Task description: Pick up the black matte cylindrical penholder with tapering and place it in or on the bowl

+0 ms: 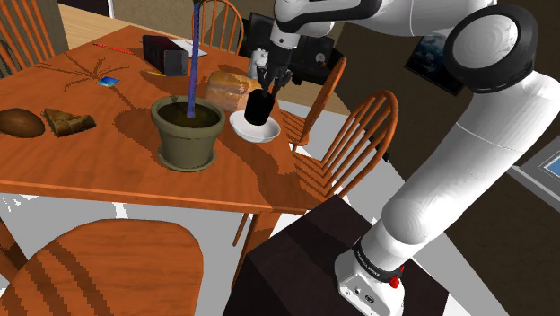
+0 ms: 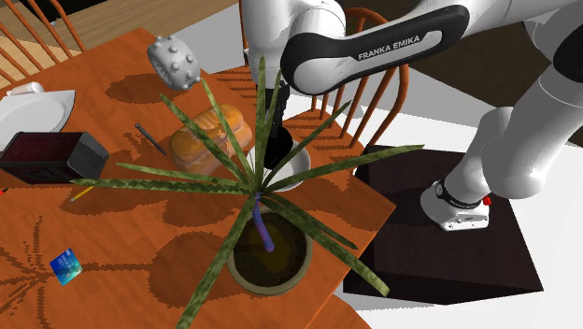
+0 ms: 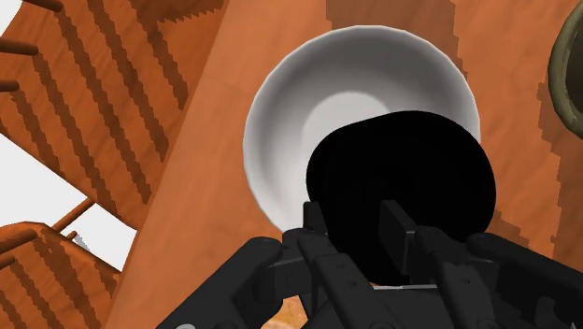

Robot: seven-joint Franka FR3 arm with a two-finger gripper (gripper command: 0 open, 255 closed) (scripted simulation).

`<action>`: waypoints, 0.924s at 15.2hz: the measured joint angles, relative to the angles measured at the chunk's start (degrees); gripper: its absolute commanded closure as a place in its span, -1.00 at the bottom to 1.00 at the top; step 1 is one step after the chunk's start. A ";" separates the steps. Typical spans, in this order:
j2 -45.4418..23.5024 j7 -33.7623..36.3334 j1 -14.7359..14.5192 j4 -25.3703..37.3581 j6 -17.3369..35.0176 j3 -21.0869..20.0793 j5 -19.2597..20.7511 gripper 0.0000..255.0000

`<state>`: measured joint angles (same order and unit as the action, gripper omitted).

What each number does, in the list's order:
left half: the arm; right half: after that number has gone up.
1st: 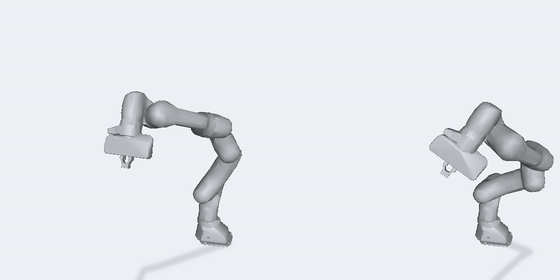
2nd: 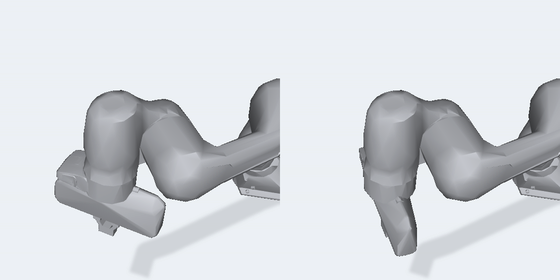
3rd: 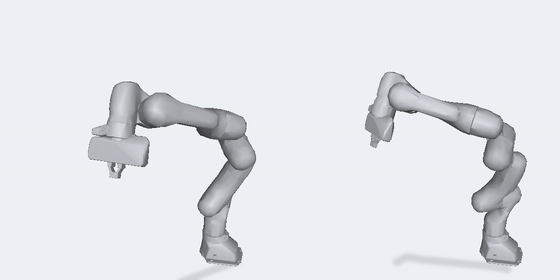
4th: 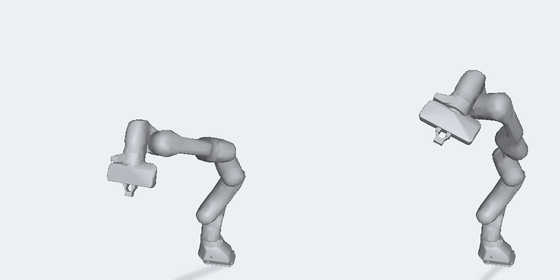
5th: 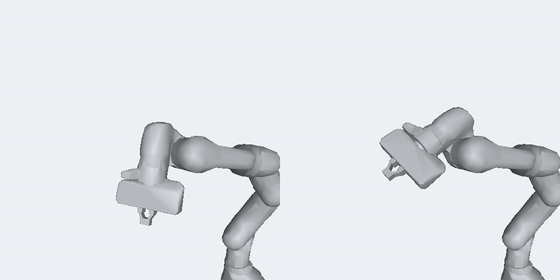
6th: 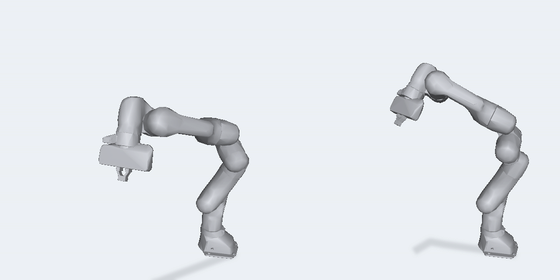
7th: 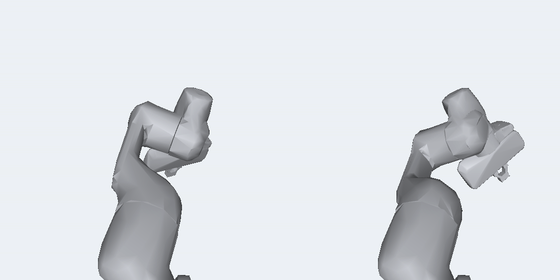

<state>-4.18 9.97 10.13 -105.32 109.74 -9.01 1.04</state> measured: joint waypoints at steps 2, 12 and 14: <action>-0.24 0.08 -0.03 -1.00 1.24 -0.01 0.05 1.00; -0.31 0.05 0.00 -1.46 1.84 0.01 0.07 -1.00; -0.31 0.05 0.00 -1.46 1.85 0.01 0.07 -1.00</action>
<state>-4.49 10.01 10.13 -106.78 111.59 -9.00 1.10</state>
